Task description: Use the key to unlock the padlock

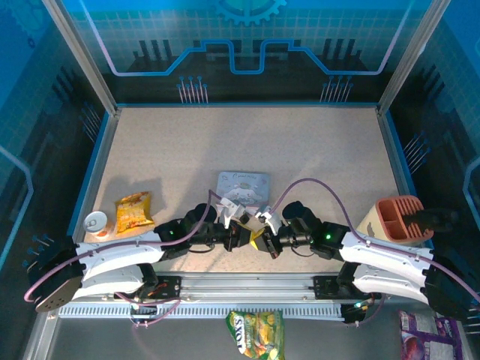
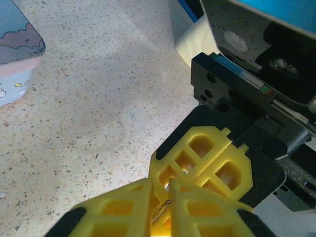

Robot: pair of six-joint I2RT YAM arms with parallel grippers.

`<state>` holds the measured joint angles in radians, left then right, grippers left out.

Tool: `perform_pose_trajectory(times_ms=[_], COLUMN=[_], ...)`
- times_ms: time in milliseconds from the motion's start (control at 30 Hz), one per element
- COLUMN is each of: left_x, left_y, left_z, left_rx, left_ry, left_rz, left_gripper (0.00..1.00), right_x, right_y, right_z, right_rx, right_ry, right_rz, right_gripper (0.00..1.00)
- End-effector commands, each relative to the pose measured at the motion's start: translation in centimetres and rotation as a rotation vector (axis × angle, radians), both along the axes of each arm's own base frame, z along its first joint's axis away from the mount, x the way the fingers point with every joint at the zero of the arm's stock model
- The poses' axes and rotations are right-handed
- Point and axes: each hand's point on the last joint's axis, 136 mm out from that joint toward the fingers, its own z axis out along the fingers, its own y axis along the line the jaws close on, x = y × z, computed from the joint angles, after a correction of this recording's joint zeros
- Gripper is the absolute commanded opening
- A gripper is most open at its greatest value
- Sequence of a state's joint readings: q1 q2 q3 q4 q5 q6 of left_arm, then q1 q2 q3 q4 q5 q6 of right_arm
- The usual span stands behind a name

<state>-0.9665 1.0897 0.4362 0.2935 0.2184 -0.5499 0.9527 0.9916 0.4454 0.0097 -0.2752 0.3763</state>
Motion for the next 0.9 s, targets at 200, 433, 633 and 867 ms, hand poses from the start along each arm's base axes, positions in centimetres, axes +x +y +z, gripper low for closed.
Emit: perform_pose_trajectory(times_ms=[200, 433, 633, 867], left_x=[1.5, 4.1, 4.6, 4.1], left_y=[0.0, 1.7, 2.1, 1.9], left_z=[1.3, 1.1, 3.0, 5.2], left_rx=[-0.057, -0.285, -0.375, -0.455], left_ry=[0.015, 0.16, 0.17, 0.158], left_rz=[0.108, 0.384, 0.431, 0.393], left_gripper=[0.0, 0.0, 0.0, 0.0], right_x=[2.0, 4.8, 4.6, 4.6], right_y=[-0.3, -2.0, -1.9, -1.6], right_z=[2.1, 3.3, 5.1, 6.2], right_rx=[0.099, 0.37, 0.47, 0.579], right_ry=[-0.037, 0.0, 0.009, 0.071], right_rz=[-0.115, -0.39, -0.381, -0.373], right_gripper=[0.0, 0.23, 0.39, 0.49])
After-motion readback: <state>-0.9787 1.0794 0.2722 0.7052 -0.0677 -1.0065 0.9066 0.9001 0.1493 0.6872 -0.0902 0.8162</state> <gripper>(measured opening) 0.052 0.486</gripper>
